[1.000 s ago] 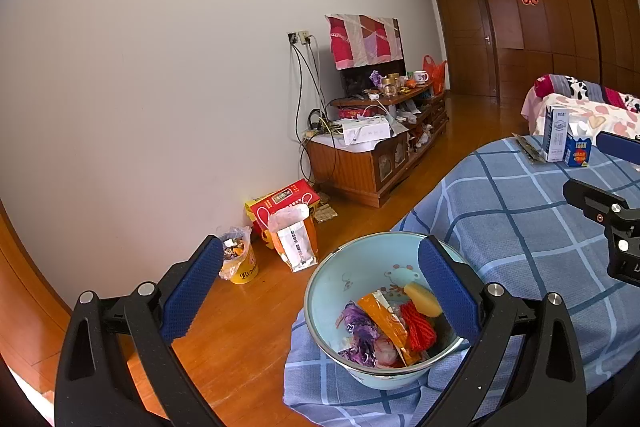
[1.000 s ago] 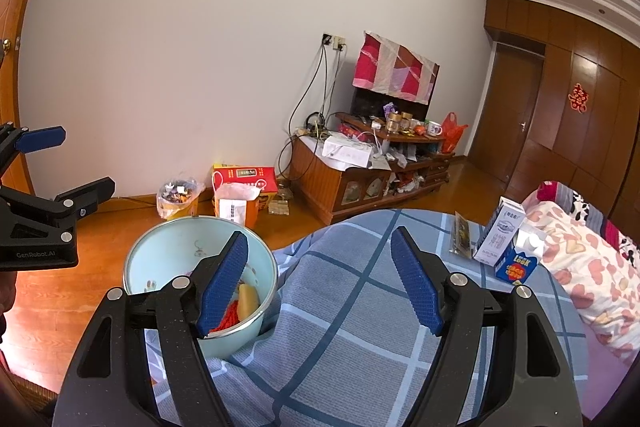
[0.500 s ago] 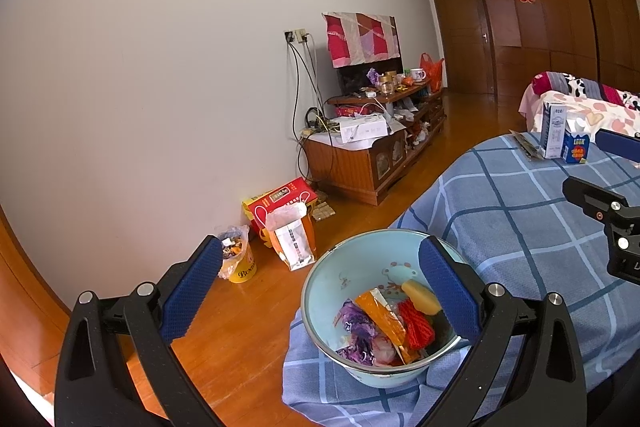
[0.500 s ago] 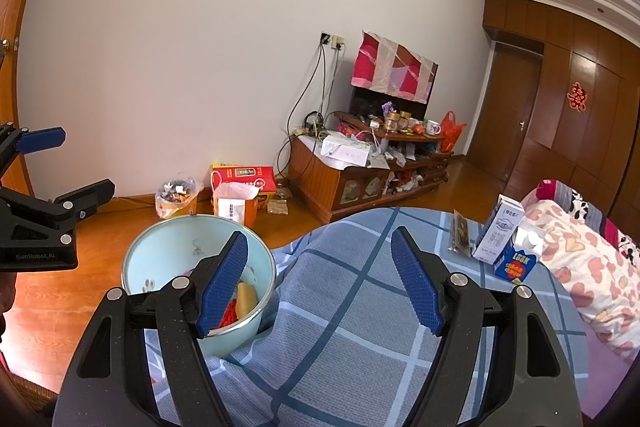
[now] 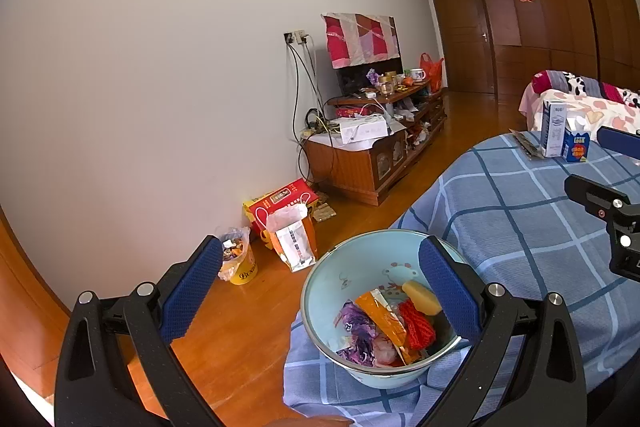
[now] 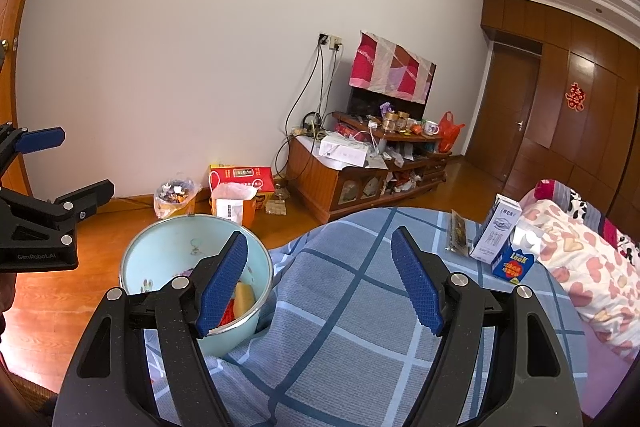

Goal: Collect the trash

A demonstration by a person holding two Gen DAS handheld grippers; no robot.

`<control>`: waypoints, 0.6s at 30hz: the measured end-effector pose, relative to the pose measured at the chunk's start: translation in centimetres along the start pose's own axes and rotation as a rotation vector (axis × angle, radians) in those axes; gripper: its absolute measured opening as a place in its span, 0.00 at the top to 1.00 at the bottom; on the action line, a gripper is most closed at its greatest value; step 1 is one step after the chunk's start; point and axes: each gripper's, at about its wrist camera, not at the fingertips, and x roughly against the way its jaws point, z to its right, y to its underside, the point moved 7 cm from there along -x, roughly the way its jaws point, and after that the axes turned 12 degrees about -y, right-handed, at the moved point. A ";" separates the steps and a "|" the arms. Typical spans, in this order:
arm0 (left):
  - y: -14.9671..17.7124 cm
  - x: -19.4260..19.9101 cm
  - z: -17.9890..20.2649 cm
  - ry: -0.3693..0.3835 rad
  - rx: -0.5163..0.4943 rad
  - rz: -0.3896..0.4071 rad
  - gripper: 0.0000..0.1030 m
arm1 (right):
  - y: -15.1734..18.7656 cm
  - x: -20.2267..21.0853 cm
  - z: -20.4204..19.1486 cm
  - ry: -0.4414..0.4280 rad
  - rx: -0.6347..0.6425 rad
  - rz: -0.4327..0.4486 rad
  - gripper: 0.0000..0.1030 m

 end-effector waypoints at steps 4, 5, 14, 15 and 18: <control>0.1 0.0 0.1 0.001 -0.003 -0.003 0.06 | 0.0 0.0 0.0 -0.001 0.001 -0.001 0.28; 0.1 -0.1 0.1 -0.002 -0.004 -0.007 0.06 | 0.0 0.0 -0.1 -0.001 0.001 -0.002 0.28; 0.5 -0.7 0.0 -0.009 0.001 -0.035 0.06 | 0.4 -0.2 -0.1 -0.005 0.000 -0.010 0.28; 0.6 -0.9 0.0 -0.011 0.002 -0.039 0.06 | 0.5 -0.2 0.0 -0.004 -0.001 -0.011 0.28; 0.7 -1.0 -0.1 -0.017 -0.001 -0.040 0.06 | 0.7 -0.4 0.4 0.002 -0.006 -0.017 0.28</control>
